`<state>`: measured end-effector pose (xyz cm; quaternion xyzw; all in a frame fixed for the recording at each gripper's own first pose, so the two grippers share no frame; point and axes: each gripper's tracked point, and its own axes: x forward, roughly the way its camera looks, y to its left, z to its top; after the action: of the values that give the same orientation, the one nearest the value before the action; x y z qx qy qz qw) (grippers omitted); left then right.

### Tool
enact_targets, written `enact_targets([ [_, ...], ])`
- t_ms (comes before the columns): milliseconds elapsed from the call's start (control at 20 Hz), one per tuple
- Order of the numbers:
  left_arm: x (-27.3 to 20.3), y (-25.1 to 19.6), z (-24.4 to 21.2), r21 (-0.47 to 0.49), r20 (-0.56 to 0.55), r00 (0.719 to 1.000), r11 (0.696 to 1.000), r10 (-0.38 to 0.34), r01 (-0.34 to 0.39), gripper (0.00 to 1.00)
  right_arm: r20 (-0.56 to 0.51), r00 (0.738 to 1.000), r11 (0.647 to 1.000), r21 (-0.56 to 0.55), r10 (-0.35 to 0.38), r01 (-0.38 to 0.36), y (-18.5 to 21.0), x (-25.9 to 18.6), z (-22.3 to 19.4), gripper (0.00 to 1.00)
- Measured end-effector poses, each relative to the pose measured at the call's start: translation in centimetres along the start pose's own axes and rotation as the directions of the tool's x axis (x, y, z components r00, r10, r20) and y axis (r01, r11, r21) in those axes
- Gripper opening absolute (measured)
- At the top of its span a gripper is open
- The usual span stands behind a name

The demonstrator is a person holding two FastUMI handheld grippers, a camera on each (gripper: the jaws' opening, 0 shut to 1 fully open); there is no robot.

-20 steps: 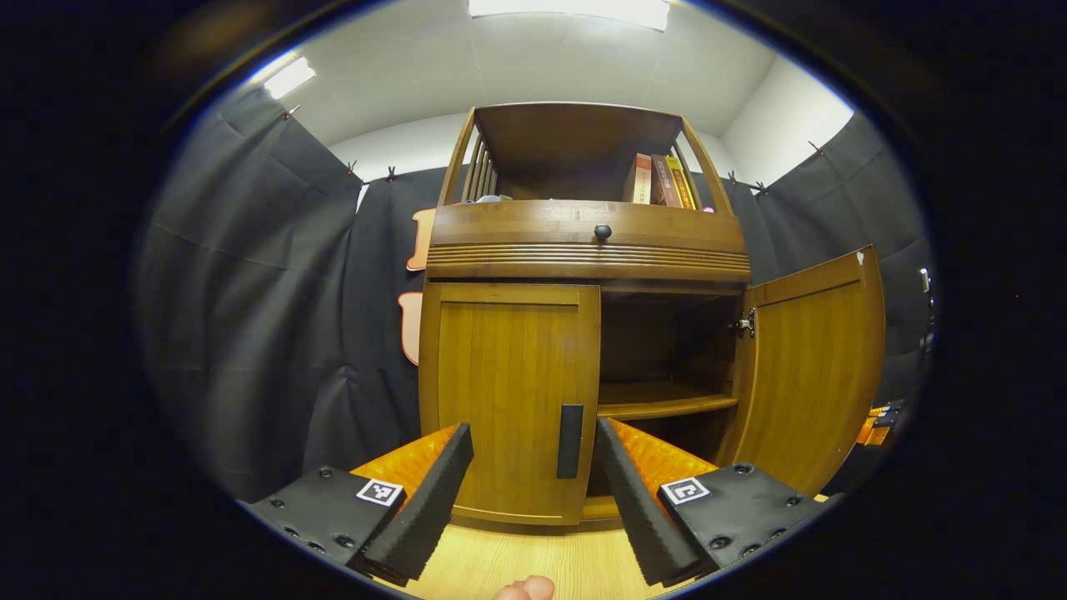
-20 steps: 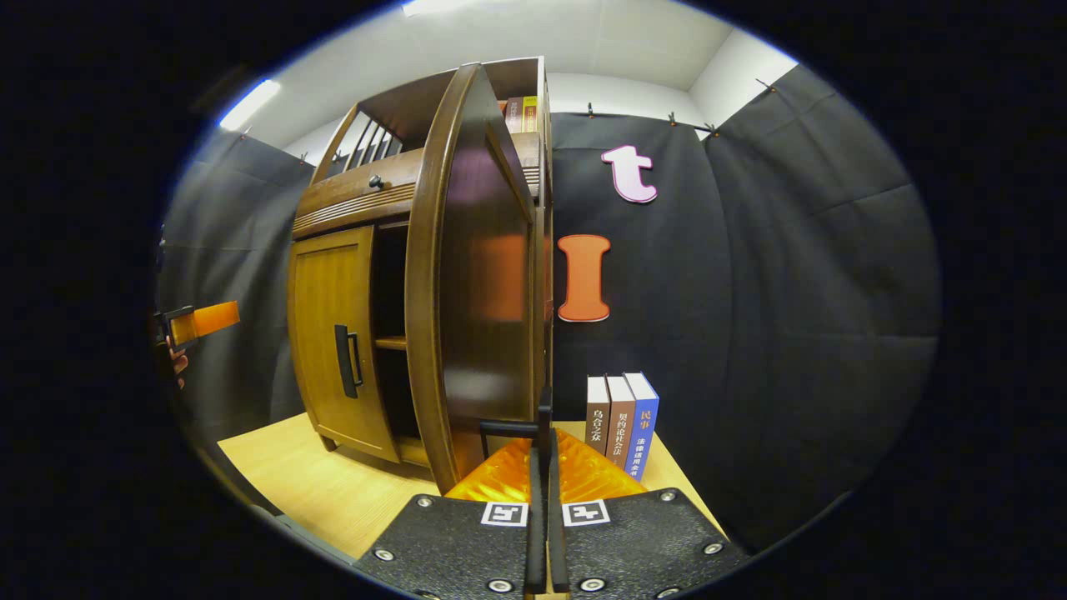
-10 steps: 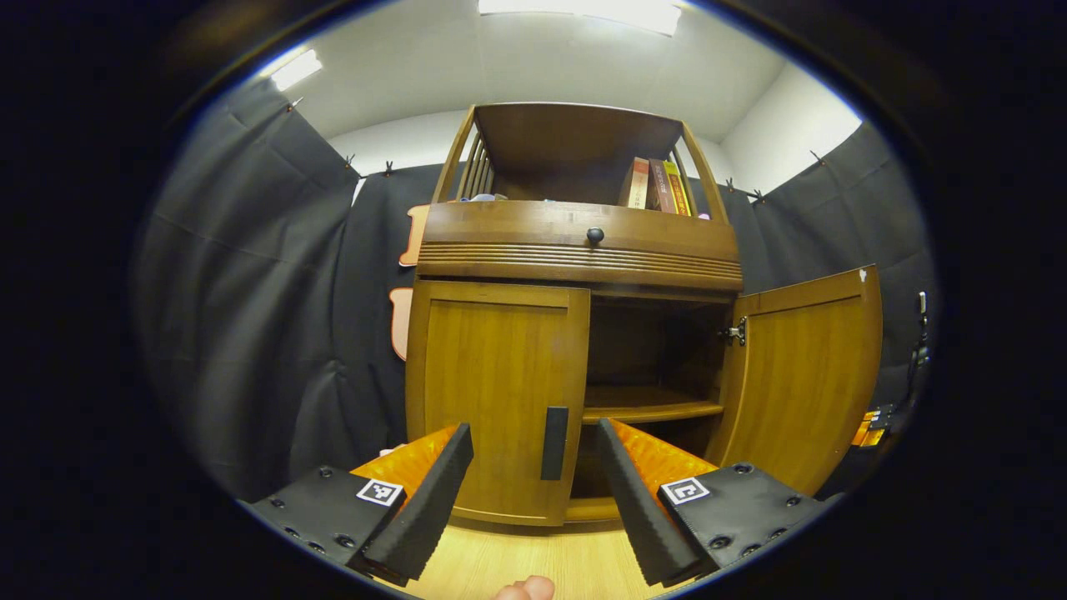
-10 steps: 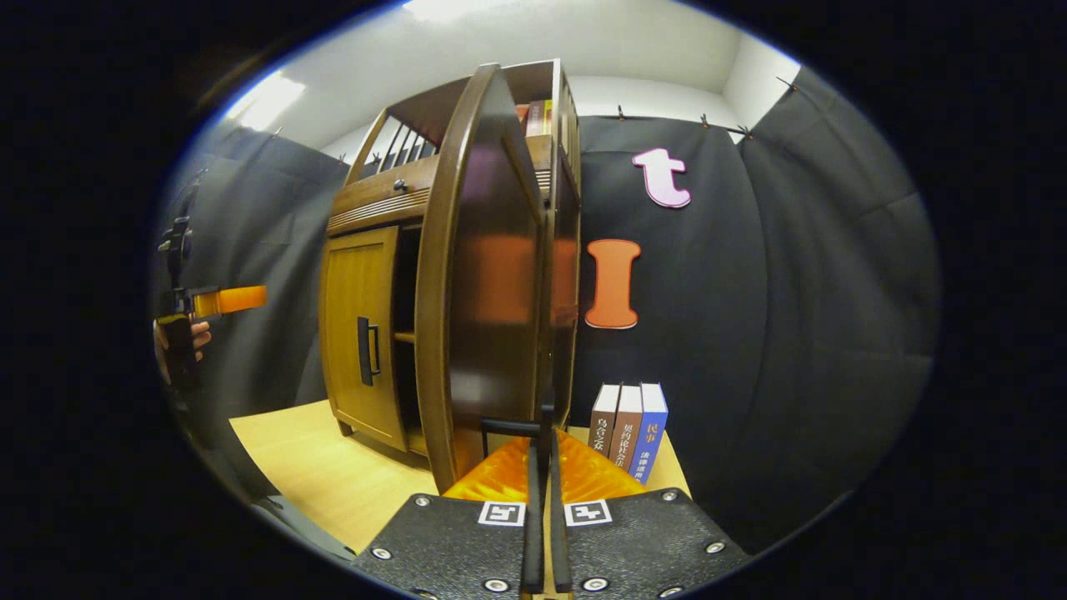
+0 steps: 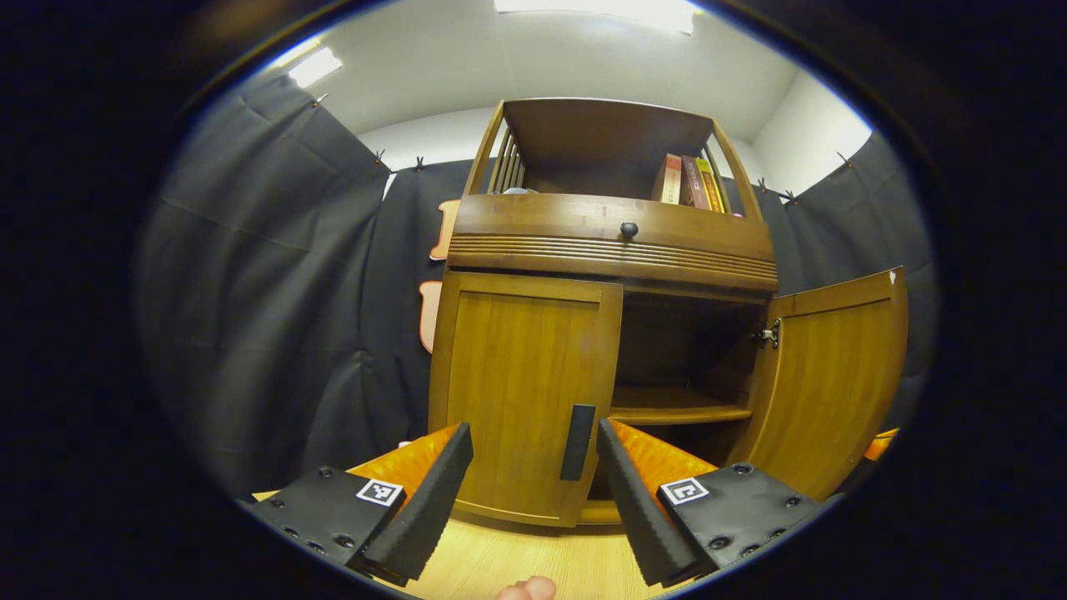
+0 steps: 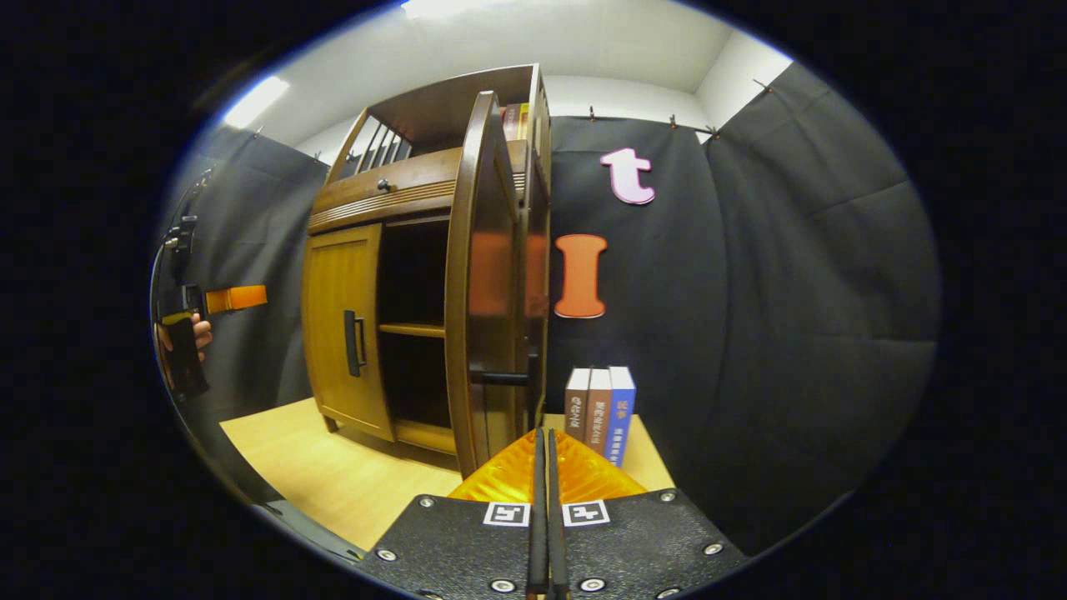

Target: Open the right door of the double-door shoe cabinet with the right hand, and open the left door with the left hand.

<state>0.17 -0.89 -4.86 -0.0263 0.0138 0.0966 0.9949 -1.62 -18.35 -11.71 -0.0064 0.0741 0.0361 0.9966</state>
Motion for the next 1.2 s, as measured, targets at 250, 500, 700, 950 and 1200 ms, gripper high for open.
enact_targets([
  [250, 0.5, 0.1, 0.1, 0.001, -0.002, 1.000, 1.000, -0.009, 0.009, 0.97, -0.002, 0.999, 0.997, 0.059, -0.048, 0.048, 1.7, -3.9, 2.0, 0.00],
  [500, 1.2, 0.0, 0.2, 0.002, -0.012, 0.999, 1.000, -0.031, 0.031, 0.95, 0.039, 0.998, 0.995, 0.089, 0.042, -0.045, 8.2, -4.2, 4.3, 0.00],
  [700, 1.8, 0.1, 0.4, 0.022, -0.007, 0.999, 0.998, -0.052, 0.052, 0.95, 0.072, 0.996, 0.997, 0.046, 0.054, -0.058, 11.1, -2.8, 5.6, 0.01],
  [950, 2.6, 0.3, 0.6, 0.060, 0.014, 0.997, 0.995, -0.082, 0.081, 0.96, 0.067, 0.997, 0.997, 0.056, 0.041, -0.045, 12.7, -1.1, 5.1, 0.12],
  [1200, 4.1, -0.2, 0.1, 0.045, 0.006, 0.993, 0.992, -0.121, 0.120, 0.99, 0.052, 0.999, 0.997, 0.071, 0.001, -0.005, 12.8, -0.3, 4.2, 0.64],
])
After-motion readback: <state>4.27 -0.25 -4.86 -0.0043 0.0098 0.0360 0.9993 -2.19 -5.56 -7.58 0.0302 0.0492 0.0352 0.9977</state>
